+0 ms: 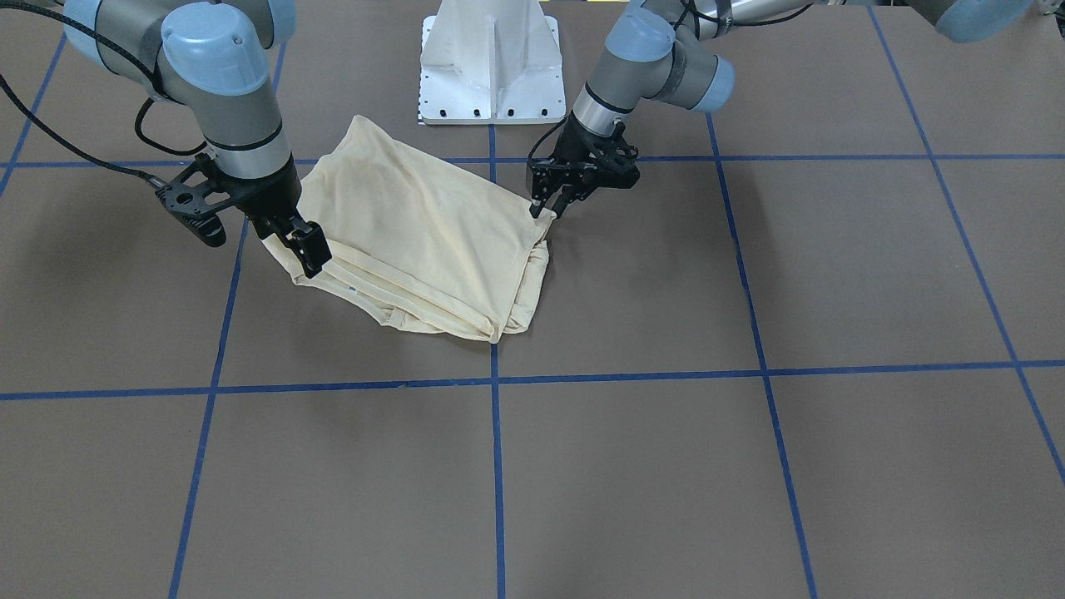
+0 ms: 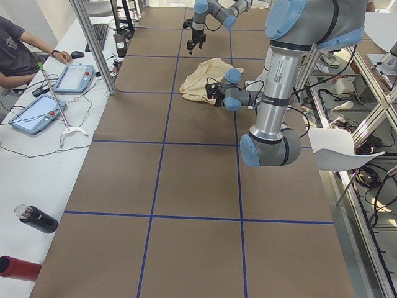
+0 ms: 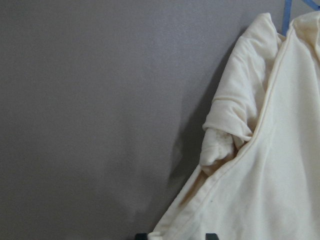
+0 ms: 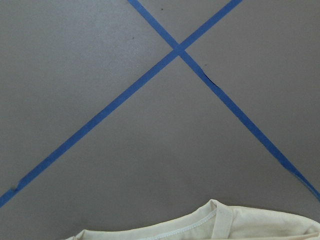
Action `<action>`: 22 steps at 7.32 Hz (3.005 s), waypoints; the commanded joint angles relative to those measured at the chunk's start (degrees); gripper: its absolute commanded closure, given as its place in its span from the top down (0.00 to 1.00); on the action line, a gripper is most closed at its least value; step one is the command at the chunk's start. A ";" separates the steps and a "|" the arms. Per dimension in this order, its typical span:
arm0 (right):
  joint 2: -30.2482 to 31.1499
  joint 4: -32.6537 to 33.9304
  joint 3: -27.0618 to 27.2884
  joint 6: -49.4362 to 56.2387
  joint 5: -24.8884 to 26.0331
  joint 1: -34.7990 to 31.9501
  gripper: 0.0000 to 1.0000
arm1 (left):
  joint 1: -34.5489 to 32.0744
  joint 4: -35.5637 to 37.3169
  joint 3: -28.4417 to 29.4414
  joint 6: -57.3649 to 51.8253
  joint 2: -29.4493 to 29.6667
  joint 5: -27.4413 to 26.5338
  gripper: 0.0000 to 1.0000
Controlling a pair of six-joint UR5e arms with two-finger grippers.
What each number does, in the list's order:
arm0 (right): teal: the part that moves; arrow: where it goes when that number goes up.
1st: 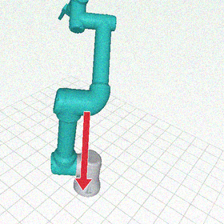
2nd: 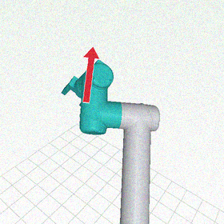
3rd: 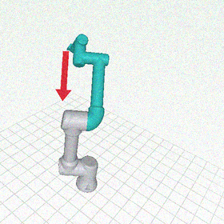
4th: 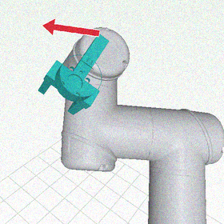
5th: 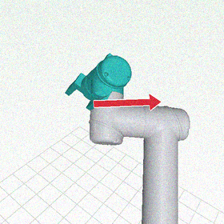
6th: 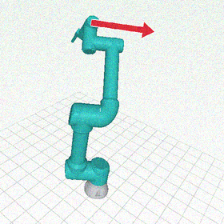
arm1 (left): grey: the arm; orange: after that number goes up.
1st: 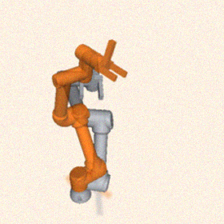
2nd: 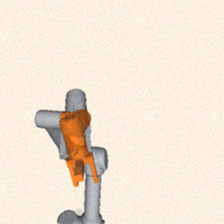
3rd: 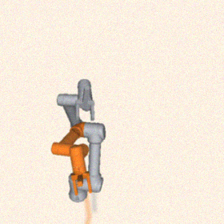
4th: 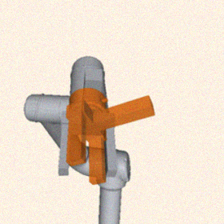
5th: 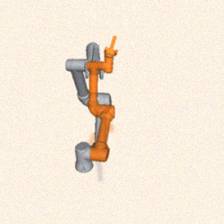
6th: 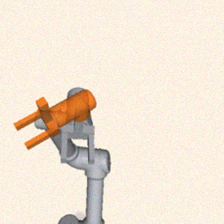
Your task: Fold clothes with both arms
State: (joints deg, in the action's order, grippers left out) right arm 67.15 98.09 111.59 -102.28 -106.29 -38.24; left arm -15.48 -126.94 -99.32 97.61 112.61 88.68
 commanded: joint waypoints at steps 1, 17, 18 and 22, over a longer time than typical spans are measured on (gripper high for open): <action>0.00 0.00 -0.49 0.07 -0.06 0.00 1.00 | -0.87 0.03 -0.17 -0.14 -0.02 -1.14 0.00; -1.76 -17.67 -5.07 -36.73 16.20 24.43 1.00 | -23.81 -10.26 13.80 -21.67 7.01 8.26 0.51; -1.84 -17.58 -5.24 -39.19 16.20 25.22 1.00 | -23.81 -10.26 13.71 -21.50 7.01 8.26 0.51; -1.93 -17.23 -5.59 -40.36 16.20 26.11 0.95 | -23.81 -8.24 12.13 -21.23 7.01 8.09 0.51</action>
State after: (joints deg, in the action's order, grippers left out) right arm 65.15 80.69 106.06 -142.19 -90.09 -12.44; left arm -39.30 -135.76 -86.87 76.41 119.62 96.84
